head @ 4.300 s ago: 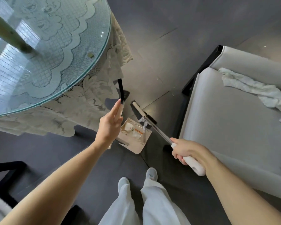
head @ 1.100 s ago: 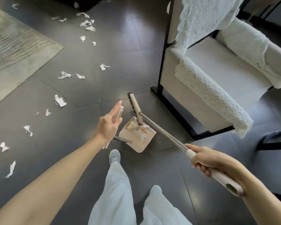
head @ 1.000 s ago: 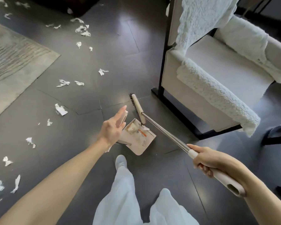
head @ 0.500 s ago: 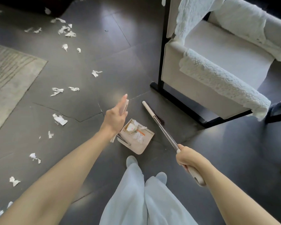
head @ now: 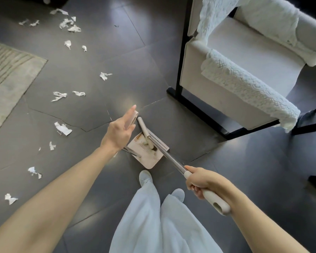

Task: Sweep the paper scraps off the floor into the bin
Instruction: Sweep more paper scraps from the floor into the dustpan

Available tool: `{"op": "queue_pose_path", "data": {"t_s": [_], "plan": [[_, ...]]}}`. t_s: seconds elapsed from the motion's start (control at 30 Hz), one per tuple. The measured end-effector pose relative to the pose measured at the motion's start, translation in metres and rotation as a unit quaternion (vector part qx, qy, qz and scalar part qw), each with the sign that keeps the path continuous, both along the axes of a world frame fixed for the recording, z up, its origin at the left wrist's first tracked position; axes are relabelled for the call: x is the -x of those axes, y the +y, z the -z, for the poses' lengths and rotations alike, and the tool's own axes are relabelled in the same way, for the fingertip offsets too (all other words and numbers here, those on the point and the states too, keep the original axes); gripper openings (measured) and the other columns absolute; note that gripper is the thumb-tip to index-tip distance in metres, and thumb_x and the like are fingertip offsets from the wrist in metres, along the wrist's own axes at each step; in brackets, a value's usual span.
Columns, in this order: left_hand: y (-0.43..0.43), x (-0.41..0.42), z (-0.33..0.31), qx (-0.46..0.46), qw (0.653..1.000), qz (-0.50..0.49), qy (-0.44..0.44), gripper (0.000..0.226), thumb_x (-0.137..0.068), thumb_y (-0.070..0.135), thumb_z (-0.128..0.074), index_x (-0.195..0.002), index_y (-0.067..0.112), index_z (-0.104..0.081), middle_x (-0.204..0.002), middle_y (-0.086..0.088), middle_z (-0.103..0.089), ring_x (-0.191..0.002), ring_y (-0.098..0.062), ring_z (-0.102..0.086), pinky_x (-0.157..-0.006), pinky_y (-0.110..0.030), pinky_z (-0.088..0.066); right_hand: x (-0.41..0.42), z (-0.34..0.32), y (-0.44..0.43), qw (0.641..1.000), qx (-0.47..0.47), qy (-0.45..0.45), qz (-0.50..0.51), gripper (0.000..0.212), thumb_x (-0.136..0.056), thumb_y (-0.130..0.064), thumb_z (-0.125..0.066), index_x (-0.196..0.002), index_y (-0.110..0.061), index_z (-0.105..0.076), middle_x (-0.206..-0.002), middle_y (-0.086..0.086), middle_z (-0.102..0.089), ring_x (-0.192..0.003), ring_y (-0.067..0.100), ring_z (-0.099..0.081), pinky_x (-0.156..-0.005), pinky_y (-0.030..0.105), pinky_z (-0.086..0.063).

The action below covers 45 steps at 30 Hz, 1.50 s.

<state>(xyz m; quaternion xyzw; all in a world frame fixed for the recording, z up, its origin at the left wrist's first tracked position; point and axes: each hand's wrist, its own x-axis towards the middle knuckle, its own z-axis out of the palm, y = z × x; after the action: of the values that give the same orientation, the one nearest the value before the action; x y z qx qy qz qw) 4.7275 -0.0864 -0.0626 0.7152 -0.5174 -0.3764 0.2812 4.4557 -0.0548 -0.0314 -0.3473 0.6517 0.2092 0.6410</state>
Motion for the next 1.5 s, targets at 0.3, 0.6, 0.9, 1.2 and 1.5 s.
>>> {"op": "queue_pose_path", "data": {"t_s": [0.3, 0.6, 0.9, 1.2, 1.5], "plan": [[-0.014, -0.062, -0.018, 0.053, 0.974, -0.208, 0.078, 0.065, -0.092, 0.0, -0.054, -0.14, 0.04, -0.037, -0.129, 0.017, -0.053, -0.111, 0.023, -0.044, -0.11, -0.024, -0.032, -0.05, -0.057, -0.072, 0.979, 0.115, -0.003, -0.171, 0.069, -0.076, 0.003, -0.041, -0.137, -0.029, -0.042, -0.055, 0.006, -0.047, -0.043, 0.018, -0.042, -0.044, 0.023, -0.039], [-0.078, -0.124, -0.038, 0.073, 0.944, -0.319, 0.042, 0.063, -0.093, 0.006, -0.054, -0.143, 0.04, -0.035, -0.12, 0.032, -0.046, -0.121, -0.023, -0.055, -0.101, -0.043, -0.044, -0.127, -0.071, -0.212, 0.985, 0.118, -0.069, -0.1, 0.07, -0.088, 0.007, -0.042, -0.147, -0.03, -0.032, -0.05, 0.004, -0.04, -0.033, 0.009, -0.035, -0.036, 0.016, -0.033], [-0.203, -0.197, -0.022, 0.046, 0.906, -0.421, 0.002, 0.062, -0.094, 0.006, -0.054, -0.144, 0.038, -0.035, -0.124, 0.026, -0.046, -0.107, -0.042, -0.06, -0.095, -0.046, -0.048, -0.239, -0.016, -0.417, 0.953, 0.182, -0.077, -0.229, 0.065, -0.084, 0.003, -0.042, -0.142, -0.027, -0.038, -0.055, 0.008, -0.049, -0.042, 0.016, -0.042, -0.043, 0.024, -0.039], [-0.308, -0.261, -0.021, 0.003, 0.859, -0.511, -0.005, 0.062, -0.093, 0.011, -0.056, -0.141, 0.046, -0.037, -0.123, 0.009, -0.058, -0.092, -0.046, -0.062, -0.084, -0.049, -0.054, -0.345, 0.031, -0.546, 0.835, 0.293, -0.024, -0.464, 0.048, -0.086, -0.006, -0.038, -0.134, -0.014, -0.042, -0.088, 0.01, -0.059, -0.077, 0.029, -0.059, -0.058, 0.026, -0.047], [-0.38, -0.306, -0.004, -0.01, 0.868, -0.496, 0.016, 0.065, -0.091, 0.01, -0.052, -0.142, 0.047, -0.033, -0.139, 0.008, -0.052, -0.108, -0.041, -0.06, -0.09, -0.051, -0.051, -0.41, 0.048, -0.598, 0.831, 0.181, -0.026, -0.525, 0.058, -0.087, -0.006, -0.037, -0.144, -0.021, -0.034, -0.076, 0.006, -0.059, -0.055, 0.017, -0.053, -0.051, 0.027, -0.047]]}}
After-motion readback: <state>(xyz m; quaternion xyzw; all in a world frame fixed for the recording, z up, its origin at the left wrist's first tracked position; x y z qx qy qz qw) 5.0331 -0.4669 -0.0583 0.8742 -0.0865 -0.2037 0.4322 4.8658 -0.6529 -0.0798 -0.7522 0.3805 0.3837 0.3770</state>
